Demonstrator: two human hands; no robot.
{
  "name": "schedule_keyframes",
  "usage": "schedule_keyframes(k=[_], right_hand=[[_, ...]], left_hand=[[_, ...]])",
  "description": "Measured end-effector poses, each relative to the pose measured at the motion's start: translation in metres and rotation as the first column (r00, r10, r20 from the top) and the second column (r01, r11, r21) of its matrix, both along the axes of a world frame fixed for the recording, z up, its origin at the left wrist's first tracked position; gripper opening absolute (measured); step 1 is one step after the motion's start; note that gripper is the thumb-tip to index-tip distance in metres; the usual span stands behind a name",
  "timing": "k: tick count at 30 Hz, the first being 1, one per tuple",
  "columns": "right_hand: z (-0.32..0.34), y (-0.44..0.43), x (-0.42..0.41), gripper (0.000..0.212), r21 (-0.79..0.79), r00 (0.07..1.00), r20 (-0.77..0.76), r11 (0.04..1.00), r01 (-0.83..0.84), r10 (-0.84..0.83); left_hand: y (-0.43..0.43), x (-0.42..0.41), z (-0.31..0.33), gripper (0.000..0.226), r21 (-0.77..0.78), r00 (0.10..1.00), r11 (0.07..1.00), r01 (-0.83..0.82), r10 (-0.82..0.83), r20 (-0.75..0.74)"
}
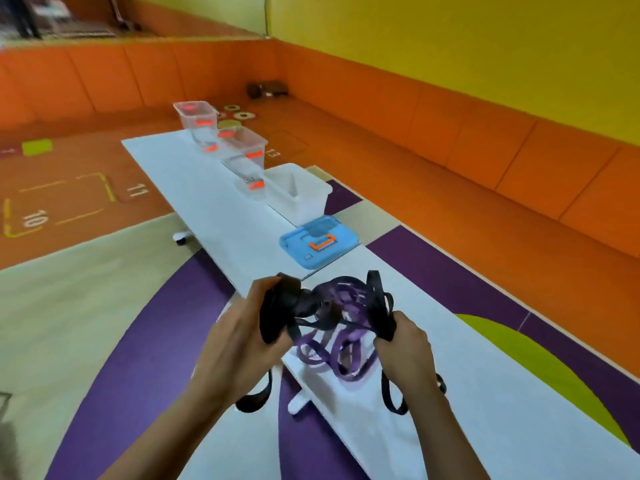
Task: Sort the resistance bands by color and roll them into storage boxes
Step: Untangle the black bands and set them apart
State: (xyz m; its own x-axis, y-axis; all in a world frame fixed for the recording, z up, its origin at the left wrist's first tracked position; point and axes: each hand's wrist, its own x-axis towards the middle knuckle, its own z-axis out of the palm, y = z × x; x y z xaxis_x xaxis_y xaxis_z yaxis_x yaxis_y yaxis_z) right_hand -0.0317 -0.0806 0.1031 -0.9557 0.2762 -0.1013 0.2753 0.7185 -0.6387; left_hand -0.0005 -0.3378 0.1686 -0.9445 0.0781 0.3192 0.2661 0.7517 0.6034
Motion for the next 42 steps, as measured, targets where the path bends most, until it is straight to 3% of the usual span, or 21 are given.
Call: schedule_keyframes(k=[4,8,14,20,24,28,34,42], right_hand=[[0.003,-0.088,-0.026,0.025,-0.009,0.999,0.022,0.999,-0.039,0.039],[0.000,-0.169,-0.057,0.017,-0.005,0.993,0.030,0.993,-0.115,0.115],[-0.002,-0.267,-0.123,0.013,0.025,0.963,0.066,0.965,-0.262,0.260],[-0.016,-0.360,-0.232,0.009,-0.011,0.926,0.074,0.928,-0.372,0.371],[-0.019,-0.421,-0.315,0.006,-0.076,0.901,0.073,0.903,-0.423,0.428],[-0.012,-0.483,-0.406,0.003,-0.107,0.871,0.053,0.870,-0.481,0.488],[-0.007,-0.557,-0.506,0.004,-0.125,0.841,0.038,0.838,-0.531,0.539],[-0.022,-0.655,-0.635,0.005,-0.144,0.883,0.087,0.883,-0.447,0.462]], left_hand=[[-0.083,-0.019,-0.001,0.063,-0.007,0.998,0.999,-0.031,0.031,0.048],[-0.161,-0.037,-0.007,0.052,-0.009,0.992,0.996,-0.094,0.094,0.089],[-0.250,-0.085,-0.030,0.054,-0.052,0.972,0.979,-0.196,0.201,0.119],[-0.328,-0.165,-0.045,0.058,-0.145,0.937,0.938,-0.316,0.332,0.104],[-0.379,-0.225,-0.051,0.060,-0.107,0.893,0.922,-0.373,0.388,0.228],[-0.429,-0.282,-0.046,0.057,-0.115,0.851,0.884,-0.453,0.467,0.240],[-0.494,-0.360,-0.049,0.058,-0.123,0.779,0.819,-0.560,0.572,0.257],[-0.604,-0.506,-0.068,0.056,0.012,0.758,0.802,-0.597,0.559,0.337]])
